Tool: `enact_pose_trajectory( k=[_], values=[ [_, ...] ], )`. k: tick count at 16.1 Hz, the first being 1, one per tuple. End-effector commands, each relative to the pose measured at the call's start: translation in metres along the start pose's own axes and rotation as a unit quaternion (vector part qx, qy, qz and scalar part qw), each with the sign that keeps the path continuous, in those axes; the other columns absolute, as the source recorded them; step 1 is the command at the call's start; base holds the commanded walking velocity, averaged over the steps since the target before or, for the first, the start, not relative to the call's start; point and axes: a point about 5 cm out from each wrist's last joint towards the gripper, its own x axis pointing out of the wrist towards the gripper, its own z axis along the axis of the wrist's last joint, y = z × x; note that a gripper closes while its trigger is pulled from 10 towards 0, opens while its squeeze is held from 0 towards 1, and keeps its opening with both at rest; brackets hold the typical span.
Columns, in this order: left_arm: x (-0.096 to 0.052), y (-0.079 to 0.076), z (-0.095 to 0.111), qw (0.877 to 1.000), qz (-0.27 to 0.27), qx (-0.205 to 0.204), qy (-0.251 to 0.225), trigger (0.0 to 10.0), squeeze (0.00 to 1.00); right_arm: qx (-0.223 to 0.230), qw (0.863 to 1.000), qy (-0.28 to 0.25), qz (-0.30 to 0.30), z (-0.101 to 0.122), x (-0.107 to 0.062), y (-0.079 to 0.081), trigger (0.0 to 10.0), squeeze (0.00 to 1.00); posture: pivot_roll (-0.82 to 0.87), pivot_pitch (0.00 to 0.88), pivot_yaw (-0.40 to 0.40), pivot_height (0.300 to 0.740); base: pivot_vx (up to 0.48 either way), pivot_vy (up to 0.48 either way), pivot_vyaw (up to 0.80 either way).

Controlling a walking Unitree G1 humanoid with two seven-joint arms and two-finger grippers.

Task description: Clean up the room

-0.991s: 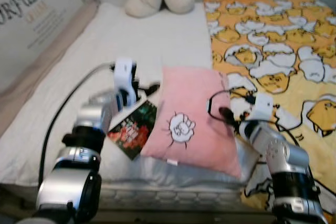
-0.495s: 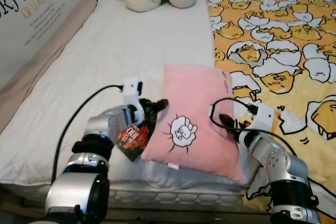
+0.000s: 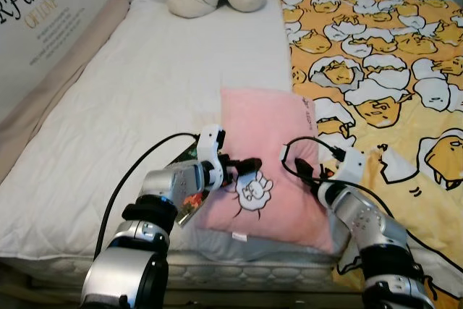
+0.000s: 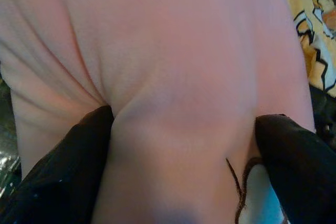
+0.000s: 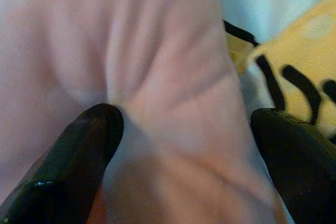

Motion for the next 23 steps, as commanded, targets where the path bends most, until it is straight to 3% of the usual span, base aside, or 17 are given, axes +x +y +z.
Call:
enact_pose_trajectory(
  k=[1,2,3,4,5,6,7,11,16,18,21,23],
  values=[
    [0.005,-0.005,-0.013,0.999,-0.011,0.004,0.030,10.0,0.00,0.001,1.000,0.003,0.018,-0.002,0.004,0.009,10.0,0.00,-0.18,0.000,0.098,0.740,0.000,0.000,0.00],
    [0.007,-0.006,-0.018,0.999,-0.007,0.010,0.040,10.0,0.00,0.001,1.000,0.004,0.018,-0.004,0.006,0.010,10.0,0.00,-0.18,0.000,0.098,0.740,0.000,0.000,0.00],
    [0.010,-0.005,-0.026,0.999,0.003,0.004,0.041,4.4,0.00,-0.001,1.000,0.004,0.023,-0.006,0.010,0.012,10.0,0.00,-0.18,0.000,0.098,0.740,0.000,0.000,0.00],
    [0.010,0.003,-0.025,1.000,0.028,-0.012,0.008,0.0,0.00,0.000,1.000,0.001,0.029,-0.006,0.011,0.013,0.0,0.00,-0.18,0.000,0.097,0.740,0.000,0.000,0.00],
    [0.008,0.008,-0.018,0.998,0.038,-0.040,-0.034,0.0,0.00,0.004,1.000,0.000,0.030,-0.007,0.013,0.012,0.0,0.00,-0.18,0.000,0.097,0.740,0.000,0.000,0.00],
    [0.007,0.010,-0.015,0.997,0.044,-0.035,-0.043,0.0,0.00,0.004,1.000,0.000,0.024,-0.008,0.013,0.009,0.0,0.00,-0.18,0.000,0.097,0.740,0.000,0.000,0.00],
    [0.006,0.012,-0.016,0.998,0.055,-0.016,-0.031,0.0,0.00,0.002,1.000,0.000,0.018,-0.009,0.013,0.006,0.0,0.00,-0.18,0.000,0.099,0.740,0.000,0.000,0.00],
    [0.009,0.013,-0.023,0.998,0.064,-0.003,-0.010,0.0,0.00,-0.008,1.000,-0.007,0.021,-0.011,0.014,0.005,0.0,0.00,-0.19,0.000,0.105,0.740,0.000,0.000,0.00],
    [0.011,0.010,-0.029,0.997,0.035,0.064,0.033,0.0,0.00,-0.021,0.999,-0.020,0.024,-0.009,0.014,0.005,0.0,0.00,-0.20,0.000,0.112,0.740,0.000,0.000,0.00],
    [0.011,0.010,-0.025,0.998,0.035,0.051,0.015,0.0,0.00,-0.021,0.999,-0.025,0.022,-0.009,0.013,0.003,0.0,0.00,-0.20,0.000,0.121,0.740,0.000,0.000,0.00],
    [0.008,0.003,0.004,0.995,-0.005,-0.028,-0.093,0.0,0.00,-0.026,0.999,-0.029,0.026,-0.010,0.014,0.005,0.0,0.00,-0.20,0.000,0.124,0.740,0.000,0.000,0.00],
    [0.008,0.001,0.007,0.995,-0.010,-0.012,-0.096,0.0,0.00,-0.027,0.999,-0.030,0.024,-0.011,0.013,0.003,0.0,0.00,-0.20,0.000,0.123,0.740,0.000,0.000,0.00]
  ],
)
